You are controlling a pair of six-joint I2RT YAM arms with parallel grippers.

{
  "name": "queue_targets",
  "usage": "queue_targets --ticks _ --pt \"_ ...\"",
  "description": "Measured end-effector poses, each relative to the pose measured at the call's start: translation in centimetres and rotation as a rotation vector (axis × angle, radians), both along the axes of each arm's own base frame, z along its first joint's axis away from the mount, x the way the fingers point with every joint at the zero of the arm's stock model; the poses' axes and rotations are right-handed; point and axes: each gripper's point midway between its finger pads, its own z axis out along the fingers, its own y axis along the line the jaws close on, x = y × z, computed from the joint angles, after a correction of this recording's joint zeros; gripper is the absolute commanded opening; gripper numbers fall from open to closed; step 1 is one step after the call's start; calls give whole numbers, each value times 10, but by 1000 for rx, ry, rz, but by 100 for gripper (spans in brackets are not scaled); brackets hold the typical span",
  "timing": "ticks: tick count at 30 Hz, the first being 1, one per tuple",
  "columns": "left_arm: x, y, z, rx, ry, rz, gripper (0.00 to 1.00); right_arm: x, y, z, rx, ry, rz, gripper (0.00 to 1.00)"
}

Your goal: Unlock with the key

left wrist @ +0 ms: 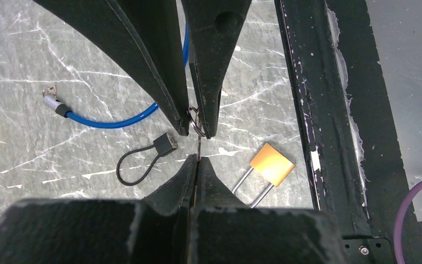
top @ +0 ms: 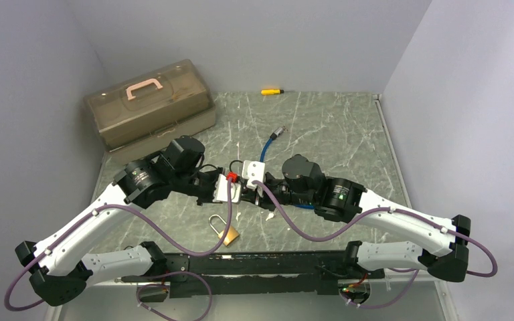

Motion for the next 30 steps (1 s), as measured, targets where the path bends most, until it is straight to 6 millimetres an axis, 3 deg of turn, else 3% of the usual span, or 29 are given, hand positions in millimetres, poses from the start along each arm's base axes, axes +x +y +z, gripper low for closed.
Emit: queue_targets --ticks 4,10,15,19,21,23,24,30 --pt "1 0 1 0 -3 2 0 1 0 0 1 -4 -3 0" --pt "2 -1 0 4 8 10 1 -1 -3 -4 17 -32 6 0" --pt "1 -4 2 -10 26 19 23 -2 -5 -4 48 -41 2 0" --pt "-2 -5 8 -28 41 19 34 0 -16 -14 54 -24 -39 0" --pt "-4 -6 11 -35 50 15 56 3 -20 -17 62 -8 -75 0" --pt "-5 -7 13 -43 55 11 86 4 -21 -16 80 6 -91 0" --pt "-6 -7 13 -45 55 7 92 4 -22 -14 94 14 -98 0" --pt "-7 -2 14 -50 16 -5 98 12 -30 -6 175 72 -146 0"
